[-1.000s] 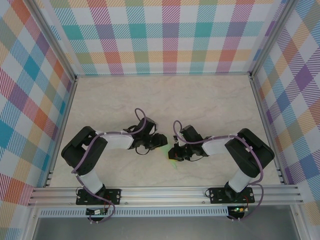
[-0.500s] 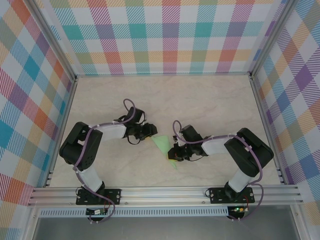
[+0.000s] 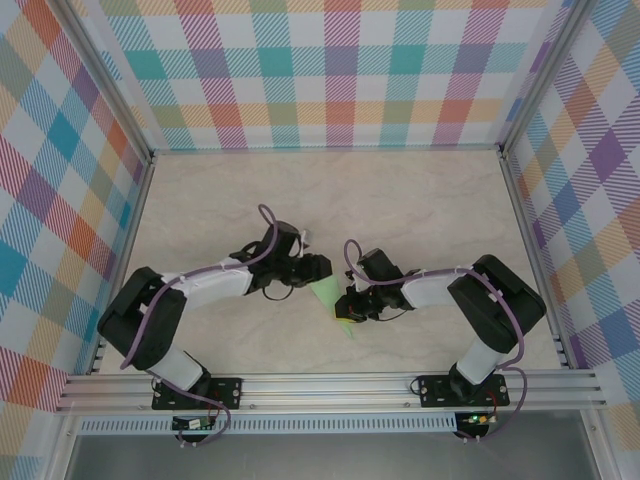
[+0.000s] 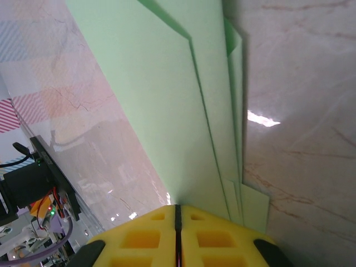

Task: Fold a paper plane with a square sheet of paper (pick it up from the middle)
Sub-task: Fold the wing for the fifth time at the center of the table.

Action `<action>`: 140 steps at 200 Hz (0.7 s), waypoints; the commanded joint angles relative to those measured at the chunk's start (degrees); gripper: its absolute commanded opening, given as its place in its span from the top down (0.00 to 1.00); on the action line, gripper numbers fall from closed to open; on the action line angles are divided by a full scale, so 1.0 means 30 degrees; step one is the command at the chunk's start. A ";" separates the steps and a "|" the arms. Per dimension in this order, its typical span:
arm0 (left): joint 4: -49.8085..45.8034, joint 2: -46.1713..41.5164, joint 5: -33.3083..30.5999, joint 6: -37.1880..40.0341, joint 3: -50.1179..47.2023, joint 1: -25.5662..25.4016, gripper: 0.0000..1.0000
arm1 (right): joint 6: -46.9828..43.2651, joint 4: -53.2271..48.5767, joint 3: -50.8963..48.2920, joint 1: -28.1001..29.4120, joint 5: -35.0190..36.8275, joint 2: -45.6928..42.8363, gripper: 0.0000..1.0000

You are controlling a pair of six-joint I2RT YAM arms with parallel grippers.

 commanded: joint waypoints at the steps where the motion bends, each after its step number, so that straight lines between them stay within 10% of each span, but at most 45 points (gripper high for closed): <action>1: 0.1389 0.1402 0.0118 -0.0941 -0.0315 -0.0965 0.59 | 0.0368 -0.2001 -0.0260 0.0222 0.0732 0.0077 0.90; 140: 0.0885 0.3448 -0.1624 -0.1327 -0.0425 -0.1535 0.64 | -0.0264 -0.3049 -0.3183 0.0925 -0.0263 -0.2634 0.84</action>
